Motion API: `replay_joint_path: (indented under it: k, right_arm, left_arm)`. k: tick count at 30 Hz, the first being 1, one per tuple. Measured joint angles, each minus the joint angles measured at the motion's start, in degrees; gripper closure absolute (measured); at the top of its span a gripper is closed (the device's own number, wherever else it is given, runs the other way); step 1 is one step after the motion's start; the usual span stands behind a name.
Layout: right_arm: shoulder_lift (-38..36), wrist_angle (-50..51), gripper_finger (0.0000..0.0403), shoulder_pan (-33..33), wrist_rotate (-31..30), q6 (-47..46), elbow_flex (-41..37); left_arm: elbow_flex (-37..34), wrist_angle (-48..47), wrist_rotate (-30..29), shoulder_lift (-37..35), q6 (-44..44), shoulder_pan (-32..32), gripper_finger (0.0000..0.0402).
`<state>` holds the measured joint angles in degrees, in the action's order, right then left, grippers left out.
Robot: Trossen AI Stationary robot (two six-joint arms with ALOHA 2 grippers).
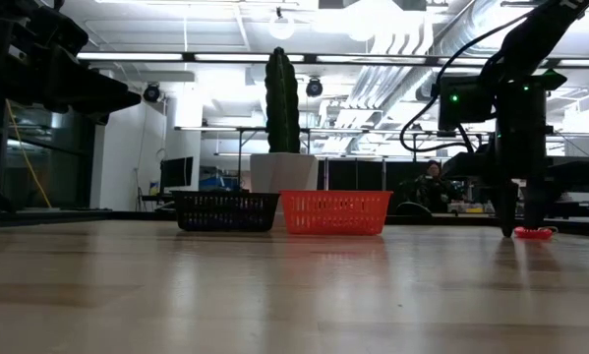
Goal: Sort spring keychains
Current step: Put the orange spring keychain in the orange bin
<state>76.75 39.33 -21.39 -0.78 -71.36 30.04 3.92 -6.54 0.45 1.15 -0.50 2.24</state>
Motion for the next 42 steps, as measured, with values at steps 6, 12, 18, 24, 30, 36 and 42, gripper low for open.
replay_joint_path:
  k: [6, 12, 18, 24, 30, 36, 42]
  right_arm:
    - [0.0, 0.3, 0.031, 0.0, 0.0, 0.8, -0.1]
    - [0.0, 0.4, 0.0338, 0.0, 0.0, 1.9, -0.1]
    - [-0.3, 0.2, 0.0366, 0.4, -0.1, 3.0, 0.0]
    - [0.0, 1.0, 0.0373, 0.8, 0.1, 5.9, 2.4]
    - [-0.1, 1.0, 0.0371, 0.8, 0.0, 10.1, 7.3]
    - [-0.2, 1.1, 0.0378, 0.9, -0.2, 15.5, 13.7]
    - [0.2, 1.0, 0.0373, 0.9, -0.3, 22.3, 22.4]
  left_arm:
    - [0.0, 0.0, 0.0, 0.0, 0.0, 0.0, 0.0245]
    - [0.0, 0.0, 0.0, 0.0, 0.0, 0.0, 0.0245]
    - [0.0, 0.0, 0.0, 0.0, 0.0, 0.0, 0.0245]
    - [0.0, 0.0, 0.0, 0.0, 0.0, 0.0, 0.0245]
    - [0.0, 0.0, 0.0, 0.0, 0.0, 0.0, 0.0245]
    - [0.0, 0.0, 0.0, 0.0, 0.0, 0.0, 0.0245]
    - [0.0, 0.0, 0.0, 0.0, 0.0, 0.0, 0.0245]
